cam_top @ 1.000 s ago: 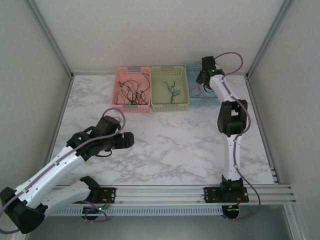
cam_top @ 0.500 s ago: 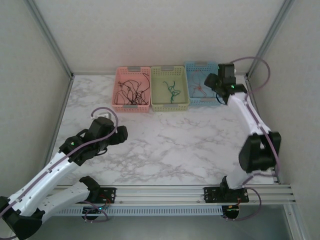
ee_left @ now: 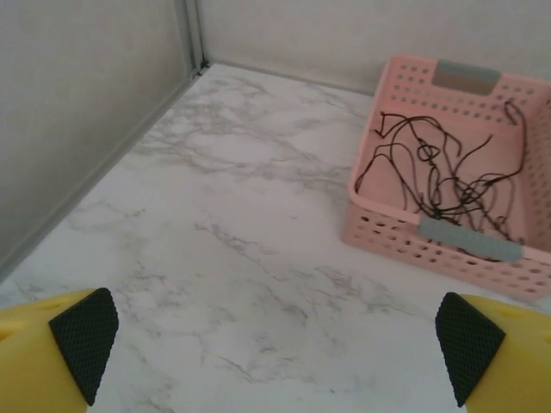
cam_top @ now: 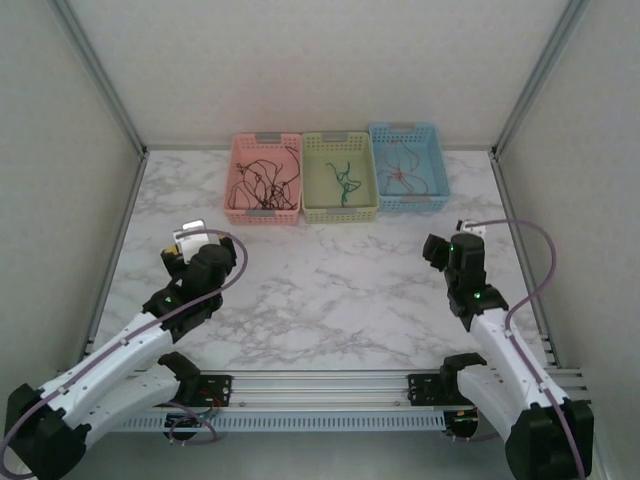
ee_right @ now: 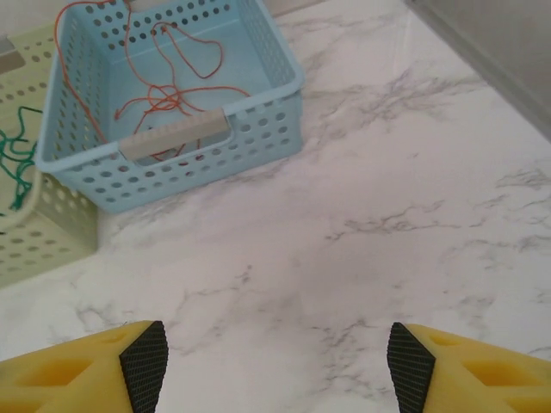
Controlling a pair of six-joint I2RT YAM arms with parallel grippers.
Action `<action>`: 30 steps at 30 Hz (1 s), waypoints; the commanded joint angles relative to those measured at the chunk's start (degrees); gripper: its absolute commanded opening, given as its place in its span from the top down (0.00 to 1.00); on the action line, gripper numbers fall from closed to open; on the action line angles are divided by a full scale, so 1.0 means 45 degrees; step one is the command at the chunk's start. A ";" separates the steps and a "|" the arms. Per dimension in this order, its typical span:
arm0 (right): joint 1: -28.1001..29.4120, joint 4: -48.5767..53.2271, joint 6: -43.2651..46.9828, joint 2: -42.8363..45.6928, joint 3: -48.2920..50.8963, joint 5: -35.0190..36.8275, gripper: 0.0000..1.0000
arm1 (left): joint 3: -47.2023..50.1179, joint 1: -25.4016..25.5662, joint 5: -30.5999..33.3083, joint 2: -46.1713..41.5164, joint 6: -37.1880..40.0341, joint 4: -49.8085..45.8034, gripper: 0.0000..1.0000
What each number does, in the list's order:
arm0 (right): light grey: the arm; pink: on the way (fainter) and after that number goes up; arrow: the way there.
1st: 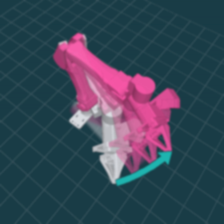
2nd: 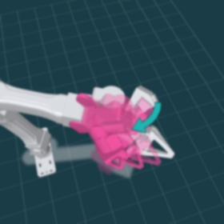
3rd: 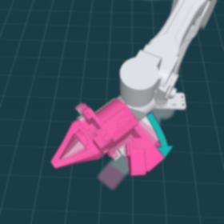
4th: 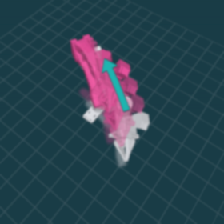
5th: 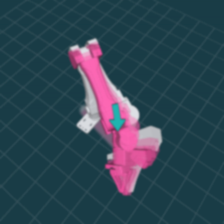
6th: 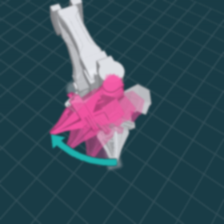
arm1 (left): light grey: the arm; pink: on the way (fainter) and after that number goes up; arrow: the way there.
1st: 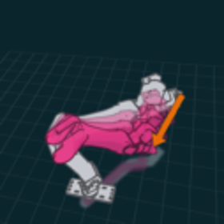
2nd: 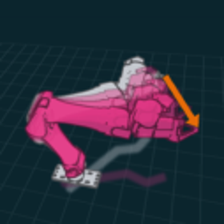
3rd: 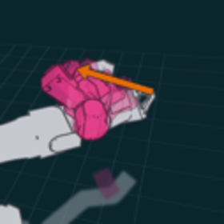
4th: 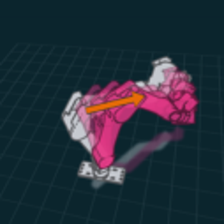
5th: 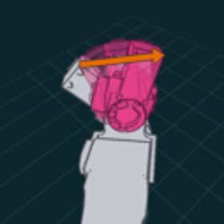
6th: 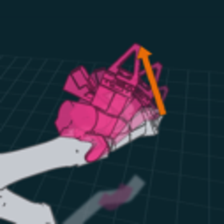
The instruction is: Untangle the cables
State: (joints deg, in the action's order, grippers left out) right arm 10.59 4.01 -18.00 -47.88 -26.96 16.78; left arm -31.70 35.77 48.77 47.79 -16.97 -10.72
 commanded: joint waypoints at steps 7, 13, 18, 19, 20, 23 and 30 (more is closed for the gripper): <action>0.0027 -0.4151 0.1793 -0.1262 0.1751 0.1946 0.31 | 0.2701 -0.2481 -0.1500 0.0021 0.2821 0.5791 0.06; -0.0070 -0.7429 0.2283 -0.3901 0.2339 0.2944 0.32 | 0.3465 -0.5015 -0.3520 0.2280 0.2622 0.8662 0.09; -0.0233 -1.0611 0.2866 -0.5608 0.2477 0.2524 0.33 | 0.3094 -0.5492 -0.4671 0.5042 0.3442 1.0901 0.12; -0.0250 -1.1354 0.3012 -0.5977 0.2514 0.2430 0.33 | 0.3056 -0.5614 -0.5171 0.5377 0.3628 1.1420 0.12; -0.0304 -1.1908 0.3087 -0.6463 0.2495 0.2207 0.33 | 0.2926 -0.5745 -0.5451 0.5798 0.3782 1.1798 0.12; -0.0521 -1.3588 0.3449 -0.7953 0.2365 0.1452 0.36 | 0.2711 -0.6235 -0.6735 0.7015 0.4002 1.3047 0.12; -0.0844 -1.2293 0.3506 -0.9166 0.1194 -0.0054 0.39 | 0.2361 -0.6729 -0.8498 0.8884 0.4039 1.3862 0.11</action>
State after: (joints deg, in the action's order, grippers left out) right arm 7.75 -50.59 -3.03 -88.23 -17.98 19.64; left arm -18.68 6.46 16.36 88.40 0.30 48.77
